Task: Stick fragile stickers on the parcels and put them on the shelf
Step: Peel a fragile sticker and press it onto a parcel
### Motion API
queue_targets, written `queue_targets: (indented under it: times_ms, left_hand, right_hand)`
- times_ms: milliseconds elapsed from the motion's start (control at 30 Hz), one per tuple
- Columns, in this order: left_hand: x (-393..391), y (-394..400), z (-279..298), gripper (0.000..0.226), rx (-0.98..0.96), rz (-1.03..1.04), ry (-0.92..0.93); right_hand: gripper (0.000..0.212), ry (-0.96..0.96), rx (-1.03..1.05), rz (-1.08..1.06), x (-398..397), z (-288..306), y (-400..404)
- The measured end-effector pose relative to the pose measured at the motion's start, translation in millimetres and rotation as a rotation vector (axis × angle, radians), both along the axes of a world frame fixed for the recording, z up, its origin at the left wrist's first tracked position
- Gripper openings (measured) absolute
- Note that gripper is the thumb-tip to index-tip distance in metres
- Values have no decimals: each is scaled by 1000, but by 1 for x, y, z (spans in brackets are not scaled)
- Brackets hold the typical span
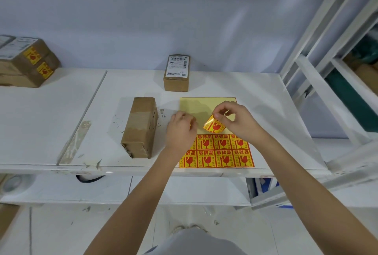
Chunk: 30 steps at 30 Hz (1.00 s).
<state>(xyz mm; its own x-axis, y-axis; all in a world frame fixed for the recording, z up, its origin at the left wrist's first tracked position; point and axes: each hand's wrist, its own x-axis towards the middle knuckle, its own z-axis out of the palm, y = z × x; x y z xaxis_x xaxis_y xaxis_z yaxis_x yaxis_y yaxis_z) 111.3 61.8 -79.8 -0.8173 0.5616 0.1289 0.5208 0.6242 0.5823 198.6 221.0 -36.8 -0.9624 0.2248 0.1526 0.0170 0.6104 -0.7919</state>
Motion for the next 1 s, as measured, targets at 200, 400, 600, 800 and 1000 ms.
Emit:
queue_targets:
  times_ms: [200, 400, 600, 800, 1000]
  left_hand:
    - [12, -6, 35, 18, 316, -84, -293]
    - [15, -15, 53, 16, 379, -51, -302]
    - [20, -21, 69, 19, 432, 17, -203]
    - [18, -32, 77, 17, 553, 119, -242]
    - [19, -52, 83, 30, 626, 229, -258]
  right_hand:
    - [14, 17, -5, 48, -2, 13, -11]
    - [20, 39, -46, 51, 0, 28, -26]
    - [69, 49, -173, -107, 5, 27, -40]
    - [18, 15, -550, -287, 3, 32, -54]
    - [7, 21, -646, -191, -9, 40, -85]
